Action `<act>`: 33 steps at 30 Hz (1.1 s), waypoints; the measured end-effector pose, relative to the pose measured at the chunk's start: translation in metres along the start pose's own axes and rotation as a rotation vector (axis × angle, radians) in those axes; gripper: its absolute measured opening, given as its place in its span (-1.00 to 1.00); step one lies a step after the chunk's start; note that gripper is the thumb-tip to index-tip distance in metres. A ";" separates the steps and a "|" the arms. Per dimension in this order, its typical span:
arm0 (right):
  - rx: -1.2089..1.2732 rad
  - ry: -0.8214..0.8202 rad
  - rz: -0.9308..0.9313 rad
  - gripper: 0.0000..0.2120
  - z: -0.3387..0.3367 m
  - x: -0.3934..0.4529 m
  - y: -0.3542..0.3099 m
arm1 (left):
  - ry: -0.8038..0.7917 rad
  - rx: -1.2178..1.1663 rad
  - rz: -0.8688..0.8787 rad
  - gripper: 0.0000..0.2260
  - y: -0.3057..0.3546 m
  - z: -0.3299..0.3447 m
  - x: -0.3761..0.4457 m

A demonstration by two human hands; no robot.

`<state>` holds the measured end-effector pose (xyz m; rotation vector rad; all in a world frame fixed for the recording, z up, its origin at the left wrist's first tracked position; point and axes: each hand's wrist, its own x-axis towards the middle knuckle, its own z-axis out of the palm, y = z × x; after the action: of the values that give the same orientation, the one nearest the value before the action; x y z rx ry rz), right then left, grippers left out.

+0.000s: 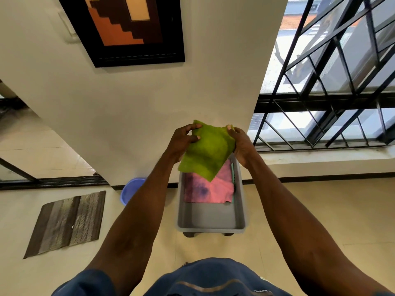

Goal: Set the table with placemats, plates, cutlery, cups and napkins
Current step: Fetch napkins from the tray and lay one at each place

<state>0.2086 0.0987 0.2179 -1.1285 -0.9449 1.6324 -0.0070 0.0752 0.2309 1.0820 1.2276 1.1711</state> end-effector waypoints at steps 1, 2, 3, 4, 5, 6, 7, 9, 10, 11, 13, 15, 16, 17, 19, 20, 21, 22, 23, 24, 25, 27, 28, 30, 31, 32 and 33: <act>0.006 -0.078 0.023 -0.26 0.002 -0.005 0.003 | 0.006 -0.026 -0.002 -0.59 0.003 0.000 0.002; 0.028 -0.148 0.064 -0.31 0.005 -0.008 0.009 | 0.011 -0.051 -0.006 -0.59 0.006 0.001 0.004; 0.047 -0.199 0.121 -0.35 0.008 -0.013 0.017 | 0.017 -0.066 -0.012 -0.58 0.009 0.001 0.006; 0.081 -0.237 0.170 -0.36 0.011 -0.015 0.026 | 0.022 -0.074 -0.017 -0.58 0.012 0.001 0.007; 0.101 -0.255 0.190 -0.39 0.014 -0.018 0.032 | 0.023 -0.082 -0.023 -0.57 0.016 0.001 0.007; 0.122 -0.255 0.188 -0.42 0.017 -0.018 0.036 | 0.027 -0.094 -0.029 -0.57 0.019 -0.001 0.007; 0.141 -0.248 0.169 -0.41 0.020 -0.019 0.037 | 0.036 -0.109 -0.038 -0.57 0.022 -0.003 0.006; 0.160 -0.206 0.136 -0.20 0.026 -0.021 0.032 | 0.065 -0.132 -0.048 -0.56 0.026 -0.013 0.007; 0.179 -0.175 0.131 -0.10 0.029 -0.020 0.030 | 0.078 -0.138 -0.053 -0.55 0.027 -0.019 0.008; 0.181 -0.137 0.120 -0.05 0.031 -0.022 0.027 | 0.089 -0.141 -0.062 -0.53 0.028 -0.024 0.010; 0.179 -0.103 0.093 -0.05 0.035 -0.022 0.025 | 0.105 -0.177 -0.092 -0.48 0.027 -0.032 0.011; 0.196 -0.090 0.060 -0.15 0.036 -0.020 0.026 | 0.121 -0.267 -0.185 -0.41 0.019 -0.036 0.006; 0.217 -0.074 0.048 -0.22 0.037 -0.019 0.025 | 0.124 -0.303 -0.267 -0.42 0.009 -0.037 0.001; 0.234 -0.063 0.039 -0.29 0.037 -0.019 0.025 | 0.099 -0.316 -0.361 -0.48 -0.003 -0.038 -0.005; 0.241 -0.055 0.038 -0.42 0.034 -0.020 0.025 | -0.016 -0.280 -0.523 -0.56 -0.029 -0.038 -0.020; 0.229 -0.051 0.041 -0.47 0.031 -0.021 0.026 | -0.055 -0.272 -0.562 -0.56 -0.041 -0.037 -0.027; 0.206 -0.045 0.046 -0.51 0.028 -0.022 0.027 | -0.068 -0.307 -0.569 -0.58 -0.052 -0.035 -0.033; 0.188 -0.034 0.057 -0.54 0.025 -0.023 0.028 | -0.056 -0.362 -0.557 -0.62 -0.059 -0.032 -0.038; 0.167 -0.024 0.074 -0.57 0.022 -0.024 0.030 | -0.024 -0.413 -0.527 -0.68 -0.065 -0.027 -0.042; 0.157 -0.012 0.098 -0.60 0.019 -0.025 0.032 | 0.009 -0.465 -0.493 -0.73 -0.068 -0.021 -0.045; 0.148 -0.002 0.123 -0.62 0.016 -0.027 0.033 | 0.032 -0.501 -0.455 -0.76 -0.070 -0.016 -0.046; 0.119 0.021 0.154 -0.66 0.011 -0.028 0.037 | 0.062 -0.527 -0.372 -0.75 -0.070 -0.008 -0.045; 0.104 0.036 0.160 -0.68 0.009 -0.028 0.039 | 0.070 -0.499 -0.351 -0.70 -0.070 -0.007 -0.043; 0.049 0.069 0.156 -0.73 0.004 -0.027 0.042 | 0.057 -0.382 -0.328 -0.68 -0.065 -0.007 -0.040; 0.011 0.085 0.154 -0.75 0.002 -0.027 0.042 | 0.048 -0.304 -0.313 -0.71 -0.065 -0.008 -0.038; -0.032 0.101 0.157 -0.76 -0.001 -0.027 0.042 | 0.046 -0.239 -0.299 -0.76 -0.064 -0.009 -0.035; -0.073 0.115 0.170 -0.79 -0.003 -0.027 0.041 | 0.046 -0.188 -0.293 -0.79 -0.062 -0.009 -0.033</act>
<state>0.2056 0.0613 0.1864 -1.3691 -0.8596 1.6586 -0.0121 0.0353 0.1721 0.7121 1.2368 1.0637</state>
